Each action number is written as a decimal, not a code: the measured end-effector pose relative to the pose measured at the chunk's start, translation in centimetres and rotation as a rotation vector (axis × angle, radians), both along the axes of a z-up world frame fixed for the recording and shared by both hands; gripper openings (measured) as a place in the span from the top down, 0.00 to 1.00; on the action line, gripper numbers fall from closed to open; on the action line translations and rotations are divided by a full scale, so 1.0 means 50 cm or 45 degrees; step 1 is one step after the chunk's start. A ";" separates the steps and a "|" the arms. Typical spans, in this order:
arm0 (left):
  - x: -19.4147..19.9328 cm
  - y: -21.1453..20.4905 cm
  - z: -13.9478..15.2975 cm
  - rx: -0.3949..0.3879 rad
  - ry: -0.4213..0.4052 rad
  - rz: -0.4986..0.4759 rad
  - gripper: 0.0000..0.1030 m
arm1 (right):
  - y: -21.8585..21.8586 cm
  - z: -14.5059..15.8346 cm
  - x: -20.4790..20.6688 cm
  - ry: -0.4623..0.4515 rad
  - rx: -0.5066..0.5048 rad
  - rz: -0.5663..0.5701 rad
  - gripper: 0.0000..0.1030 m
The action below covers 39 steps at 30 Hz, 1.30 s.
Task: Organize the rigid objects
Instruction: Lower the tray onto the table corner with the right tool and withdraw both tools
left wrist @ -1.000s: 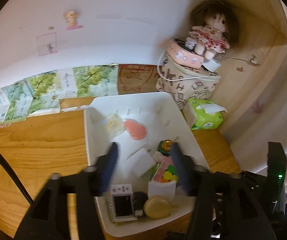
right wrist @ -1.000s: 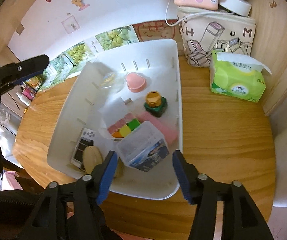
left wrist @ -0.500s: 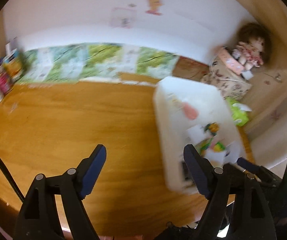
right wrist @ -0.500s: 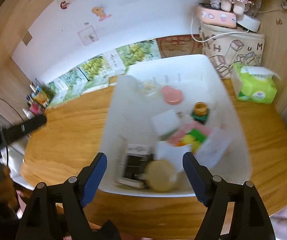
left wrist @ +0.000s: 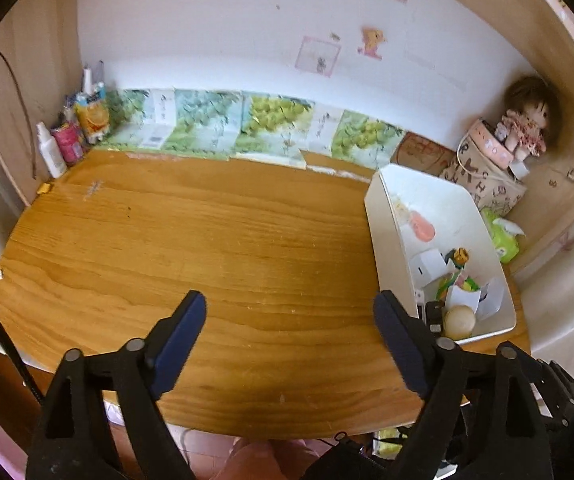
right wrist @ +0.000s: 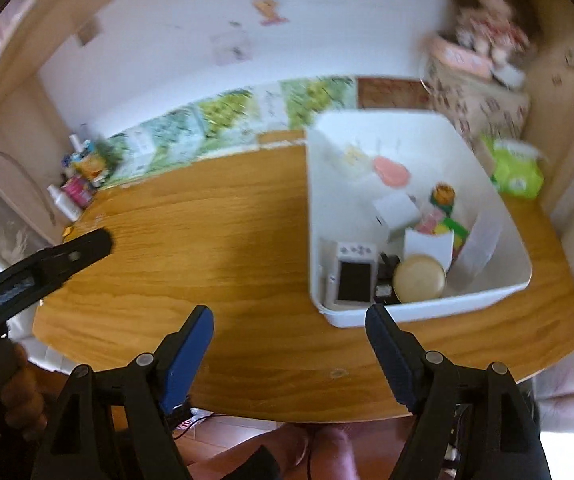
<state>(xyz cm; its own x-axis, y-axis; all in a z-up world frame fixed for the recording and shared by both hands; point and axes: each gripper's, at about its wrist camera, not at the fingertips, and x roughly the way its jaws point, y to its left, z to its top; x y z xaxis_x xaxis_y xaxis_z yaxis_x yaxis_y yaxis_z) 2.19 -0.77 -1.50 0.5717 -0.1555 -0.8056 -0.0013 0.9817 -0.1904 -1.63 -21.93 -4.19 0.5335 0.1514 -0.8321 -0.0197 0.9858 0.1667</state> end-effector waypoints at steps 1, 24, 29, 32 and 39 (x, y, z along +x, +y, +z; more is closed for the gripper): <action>-0.005 0.000 0.008 -0.002 -0.015 0.005 0.09 | 0.006 0.015 -0.004 -0.008 0.007 0.013 0.23; -0.059 -0.047 0.031 0.150 -0.124 0.003 0.01 | -0.018 0.047 -0.068 -0.097 0.026 -0.025 0.00; -0.053 -0.066 0.035 0.151 -0.142 -0.024 0.01 | -0.033 0.047 -0.065 -0.106 0.022 -0.041 0.00; -0.046 -0.077 0.040 0.151 -0.158 -0.034 0.01 | -0.041 0.048 -0.058 -0.108 0.019 -0.051 0.00; -0.027 -0.092 0.047 0.145 -0.192 -0.030 0.01 | -0.056 0.054 -0.037 -0.135 -0.007 -0.045 0.00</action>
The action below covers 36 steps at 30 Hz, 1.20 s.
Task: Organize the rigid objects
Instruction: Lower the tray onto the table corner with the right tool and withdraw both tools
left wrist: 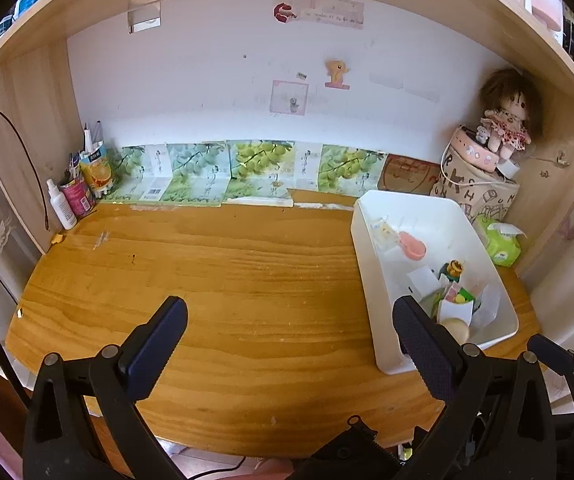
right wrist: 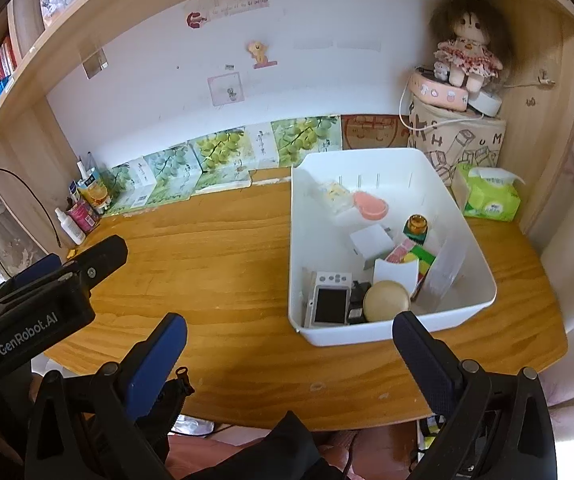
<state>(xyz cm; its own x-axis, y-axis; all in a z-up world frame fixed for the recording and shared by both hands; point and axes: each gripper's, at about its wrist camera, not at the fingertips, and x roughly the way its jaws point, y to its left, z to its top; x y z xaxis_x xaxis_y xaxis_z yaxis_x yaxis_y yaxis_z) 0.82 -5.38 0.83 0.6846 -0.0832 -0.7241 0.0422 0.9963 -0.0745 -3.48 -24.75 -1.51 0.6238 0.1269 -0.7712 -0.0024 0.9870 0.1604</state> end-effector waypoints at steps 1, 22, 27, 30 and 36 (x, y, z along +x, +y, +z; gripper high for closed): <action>0.003 -0.001 0.001 0.000 -0.003 0.003 0.01 | -0.002 0.001 0.004 -0.003 -0.003 0.001 0.00; 0.072 -0.024 -0.007 -0.003 -0.026 0.066 0.01 | -0.002 -0.009 0.104 -0.001 -0.084 0.114 0.00; 0.087 -0.031 -0.019 -0.006 -0.002 0.064 0.01 | -0.008 -0.016 0.119 0.015 -0.096 0.110 0.00; 0.094 -0.035 -0.026 -0.005 0.017 0.058 0.01 | -0.009 -0.023 0.126 0.036 -0.105 0.112 0.00; 0.102 -0.038 -0.029 0.005 0.034 0.051 0.01 | -0.007 -0.029 0.134 0.062 -0.109 0.111 0.00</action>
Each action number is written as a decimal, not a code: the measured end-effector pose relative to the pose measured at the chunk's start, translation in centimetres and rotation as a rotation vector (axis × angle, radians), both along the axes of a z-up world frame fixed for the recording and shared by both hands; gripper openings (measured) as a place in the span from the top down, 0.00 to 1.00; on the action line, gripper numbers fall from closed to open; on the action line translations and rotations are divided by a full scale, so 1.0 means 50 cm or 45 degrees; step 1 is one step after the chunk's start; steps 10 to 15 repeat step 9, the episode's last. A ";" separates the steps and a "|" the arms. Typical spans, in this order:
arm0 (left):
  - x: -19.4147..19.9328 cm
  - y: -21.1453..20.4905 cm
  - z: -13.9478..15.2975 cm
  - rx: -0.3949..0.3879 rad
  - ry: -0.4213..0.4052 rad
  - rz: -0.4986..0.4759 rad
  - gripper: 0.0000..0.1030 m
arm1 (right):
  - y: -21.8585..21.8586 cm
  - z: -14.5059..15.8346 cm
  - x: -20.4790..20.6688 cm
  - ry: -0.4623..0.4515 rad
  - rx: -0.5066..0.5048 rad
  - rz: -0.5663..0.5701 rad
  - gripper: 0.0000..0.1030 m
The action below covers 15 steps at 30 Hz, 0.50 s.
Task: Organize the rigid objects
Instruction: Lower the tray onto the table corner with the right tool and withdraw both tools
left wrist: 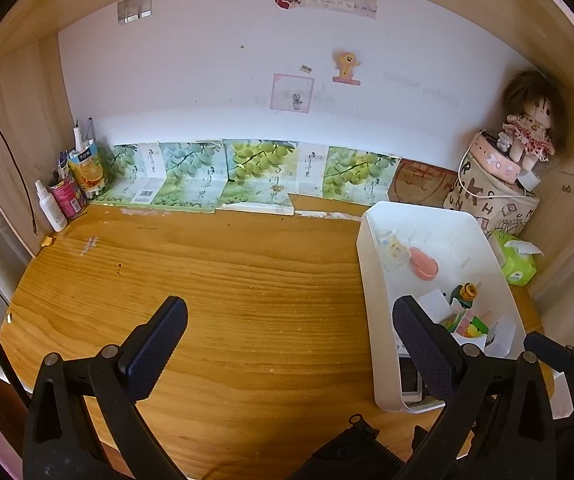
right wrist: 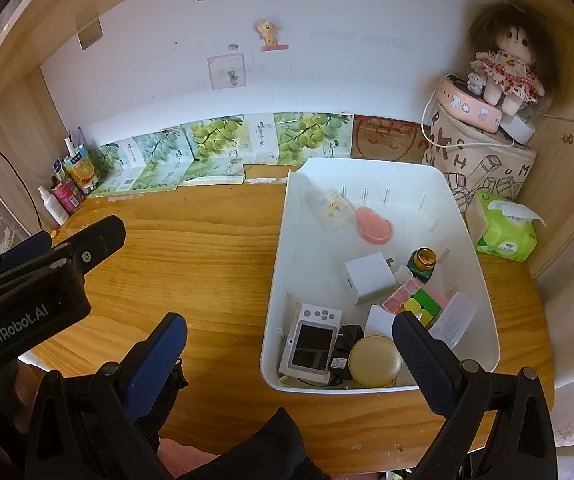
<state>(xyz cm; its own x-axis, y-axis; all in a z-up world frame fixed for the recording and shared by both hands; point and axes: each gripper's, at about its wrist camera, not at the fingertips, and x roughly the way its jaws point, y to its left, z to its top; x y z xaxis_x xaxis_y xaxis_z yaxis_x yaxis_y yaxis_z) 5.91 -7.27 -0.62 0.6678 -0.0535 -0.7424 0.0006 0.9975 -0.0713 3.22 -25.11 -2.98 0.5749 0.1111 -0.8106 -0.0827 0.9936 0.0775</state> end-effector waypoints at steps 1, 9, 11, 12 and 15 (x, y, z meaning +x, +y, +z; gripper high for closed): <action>0.001 0.001 0.000 0.001 0.001 -0.001 0.01 | 0.001 -0.001 0.001 0.004 0.001 -0.003 0.00; 0.003 0.002 -0.002 0.007 0.008 -0.001 0.01 | 0.007 -0.003 0.003 0.019 0.005 -0.008 0.00; 0.003 0.002 -0.002 0.007 0.008 -0.001 0.01 | 0.007 -0.003 0.003 0.019 0.005 -0.008 0.00; 0.003 0.002 -0.002 0.007 0.008 -0.001 0.01 | 0.007 -0.003 0.003 0.019 0.005 -0.008 0.00; 0.003 0.002 -0.002 0.007 0.008 -0.001 0.01 | 0.007 -0.003 0.003 0.019 0.005 -0.008 0.00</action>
